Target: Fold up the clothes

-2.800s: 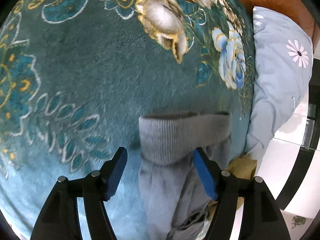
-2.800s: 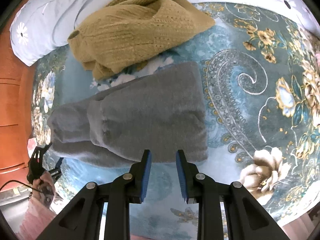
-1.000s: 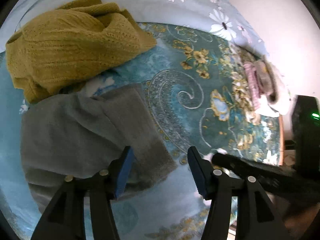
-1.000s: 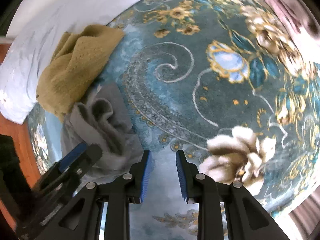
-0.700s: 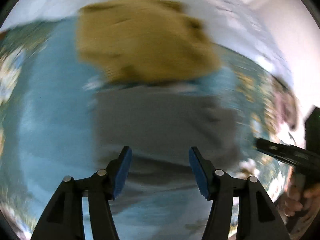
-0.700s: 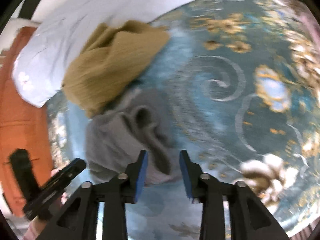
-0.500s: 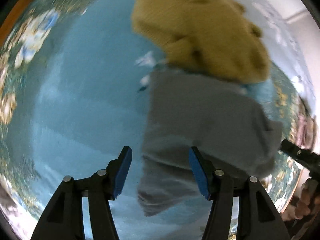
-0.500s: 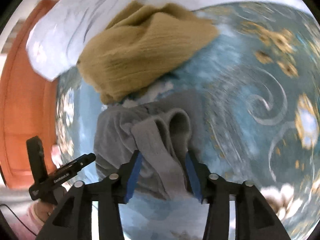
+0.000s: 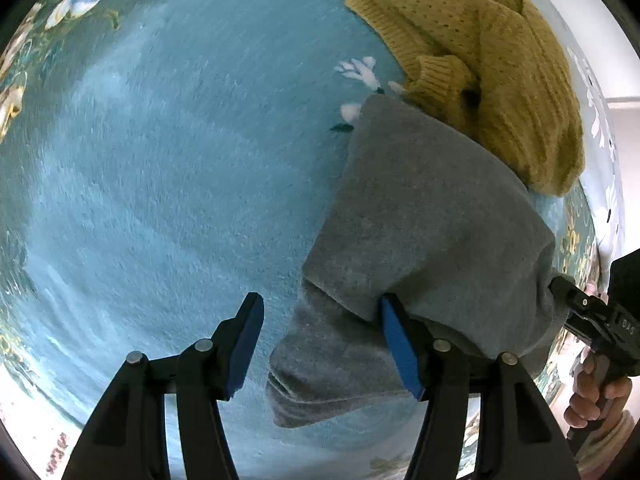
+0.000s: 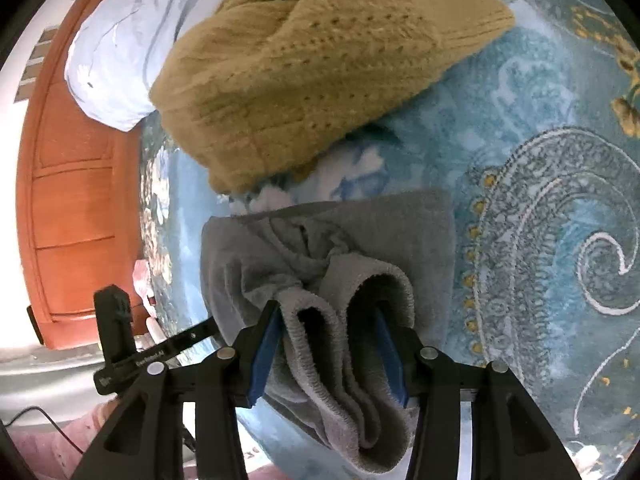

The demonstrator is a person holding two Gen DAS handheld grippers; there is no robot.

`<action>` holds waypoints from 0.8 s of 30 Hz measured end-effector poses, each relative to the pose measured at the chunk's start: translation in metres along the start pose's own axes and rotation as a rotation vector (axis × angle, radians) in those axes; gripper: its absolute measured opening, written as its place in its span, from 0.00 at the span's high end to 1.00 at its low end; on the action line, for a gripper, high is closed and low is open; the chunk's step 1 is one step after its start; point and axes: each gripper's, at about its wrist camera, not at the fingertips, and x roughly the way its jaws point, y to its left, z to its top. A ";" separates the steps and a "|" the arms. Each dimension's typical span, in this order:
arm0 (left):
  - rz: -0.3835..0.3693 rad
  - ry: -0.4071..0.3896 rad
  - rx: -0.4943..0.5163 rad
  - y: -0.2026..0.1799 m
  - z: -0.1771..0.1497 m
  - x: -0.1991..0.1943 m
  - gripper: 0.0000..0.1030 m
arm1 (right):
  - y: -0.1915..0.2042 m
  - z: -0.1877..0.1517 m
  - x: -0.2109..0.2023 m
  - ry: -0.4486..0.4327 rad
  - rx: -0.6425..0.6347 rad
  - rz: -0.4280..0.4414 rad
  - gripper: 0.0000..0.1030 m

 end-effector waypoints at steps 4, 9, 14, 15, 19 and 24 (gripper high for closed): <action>-0.008 -0.011 -0.005 -0.002 -0.002 -0.002 0.39 | 0.009 -0.004 -0.012 -0.055 0.002 0.072 0.83; -0.112 -0.029 0.012 -0.005 -0.007 -0.009 0.40 | 0.011 -0.009 -0.046 -0.176 0.031 0.223 0.88; -0.108 -0.019 0.057 -0.018 -0.010 -0.006 0.38 | -0.013 -0.010 -0.048 -0.198 0.104 0.141 0.88; -0.091 -0.013 0.063 -0.020 -0.010 -0.003 0.38 | -0.023 -0.009 -0.036 -0.171 0.147 0.105 0.88; -0.058 0.002 0.060 -0.022 -0.010 0.003 0.38 | -0.045 -0.007 -0.002 -0.132 0.277 0.028 0.88; -0.057 -0.008 0.069 -0.024 -0.012 -0.009 0.38 | -0.023 -0.005 -0.009 -0.134 0.199 -0.047 0.80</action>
